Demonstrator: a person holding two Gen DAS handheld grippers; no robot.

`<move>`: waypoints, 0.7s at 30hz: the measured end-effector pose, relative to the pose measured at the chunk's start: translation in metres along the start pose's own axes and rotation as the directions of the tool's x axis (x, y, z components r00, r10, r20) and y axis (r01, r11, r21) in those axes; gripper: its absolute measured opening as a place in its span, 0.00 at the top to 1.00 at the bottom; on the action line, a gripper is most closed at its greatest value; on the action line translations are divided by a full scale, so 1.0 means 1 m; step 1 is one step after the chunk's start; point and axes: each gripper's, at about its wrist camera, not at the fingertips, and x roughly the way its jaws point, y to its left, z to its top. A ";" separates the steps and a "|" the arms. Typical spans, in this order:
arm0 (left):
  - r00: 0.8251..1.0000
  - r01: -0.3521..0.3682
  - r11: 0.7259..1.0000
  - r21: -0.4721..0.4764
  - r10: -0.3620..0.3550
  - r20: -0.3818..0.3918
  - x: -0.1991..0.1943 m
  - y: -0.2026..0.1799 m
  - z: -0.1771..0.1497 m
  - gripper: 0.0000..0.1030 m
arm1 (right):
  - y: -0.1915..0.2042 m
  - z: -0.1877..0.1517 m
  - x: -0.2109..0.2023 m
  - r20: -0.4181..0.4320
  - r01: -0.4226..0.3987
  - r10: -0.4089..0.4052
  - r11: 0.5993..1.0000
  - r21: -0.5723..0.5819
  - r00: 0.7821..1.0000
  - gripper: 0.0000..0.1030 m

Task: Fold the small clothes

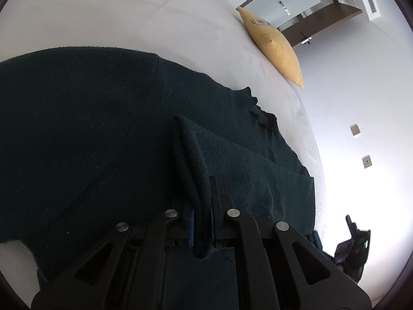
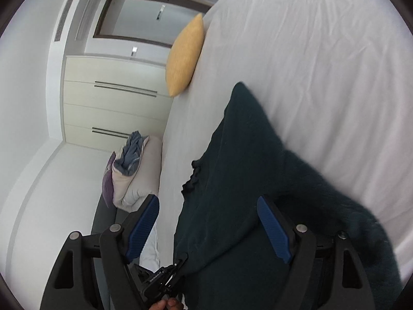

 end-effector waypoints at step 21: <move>1.000 -0.002 0.998 0.056 0.001 0.020 0.015 0.008 0.005 0.92 | 0.019 0.099 0.078 -0.115 0.031 -0.048 0.989 -0.143 0.992 0.16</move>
